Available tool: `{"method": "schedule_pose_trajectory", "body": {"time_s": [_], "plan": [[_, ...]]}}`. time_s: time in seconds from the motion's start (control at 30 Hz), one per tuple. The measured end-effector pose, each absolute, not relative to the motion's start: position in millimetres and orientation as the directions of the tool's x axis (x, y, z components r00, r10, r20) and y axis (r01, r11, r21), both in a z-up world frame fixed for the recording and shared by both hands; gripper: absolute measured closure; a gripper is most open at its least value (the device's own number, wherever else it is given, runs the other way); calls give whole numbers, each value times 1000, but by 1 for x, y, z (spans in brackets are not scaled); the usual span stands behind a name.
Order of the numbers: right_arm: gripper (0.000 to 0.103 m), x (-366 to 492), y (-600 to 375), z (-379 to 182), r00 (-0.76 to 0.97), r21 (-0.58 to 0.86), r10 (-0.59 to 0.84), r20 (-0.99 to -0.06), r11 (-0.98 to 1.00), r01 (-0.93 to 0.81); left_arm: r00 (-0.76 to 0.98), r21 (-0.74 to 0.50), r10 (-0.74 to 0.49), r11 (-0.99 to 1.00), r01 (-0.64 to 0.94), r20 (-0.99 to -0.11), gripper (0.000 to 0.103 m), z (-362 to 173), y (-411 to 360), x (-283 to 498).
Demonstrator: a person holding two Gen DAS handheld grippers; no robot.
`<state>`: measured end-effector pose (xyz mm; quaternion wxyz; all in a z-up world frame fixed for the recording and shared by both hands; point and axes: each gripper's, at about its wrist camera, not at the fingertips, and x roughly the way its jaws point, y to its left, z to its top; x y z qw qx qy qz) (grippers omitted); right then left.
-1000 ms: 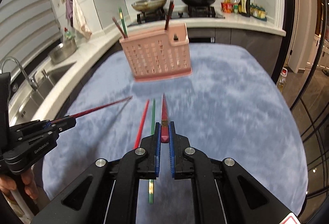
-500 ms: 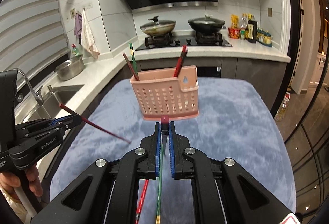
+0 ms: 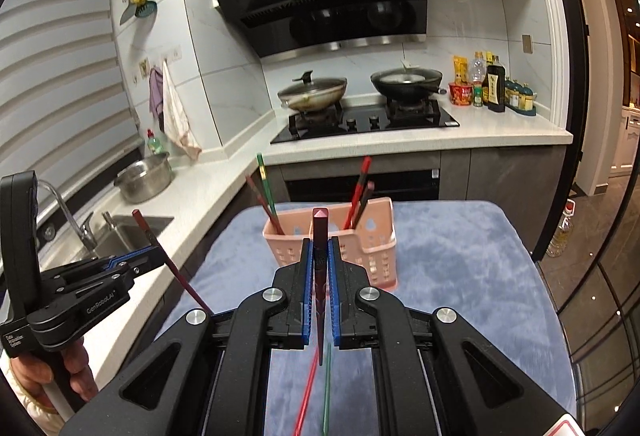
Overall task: Organize utensils
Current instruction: 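Lift both dark-red chopsticks and lower them tip-first into the pink holder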
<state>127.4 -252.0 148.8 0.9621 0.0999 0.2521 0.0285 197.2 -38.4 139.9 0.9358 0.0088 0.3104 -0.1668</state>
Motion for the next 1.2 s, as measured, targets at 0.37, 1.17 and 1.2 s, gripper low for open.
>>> {"method": "schedule_pose_trajectory", "body": {"time_s": [0.37, 1.17, 1.2], "plan": [[96, 164, -262, 198, 931, 191, 77, -357, 982, -8, 833, -80, -333, 940, 333, -442, 96, 209, -53, 228], [96, 265, -270, 171, 911, 234, 73, -405, 972, 26, 837, -113, -342, 939, 326, -427, 96, 197, -83, 312], [96, 267, -270, 167, 907, 233, 72, -414, 972, 30, 836, -114, -341, 939, 325, -430, 96, 195, -83, 313]]}}
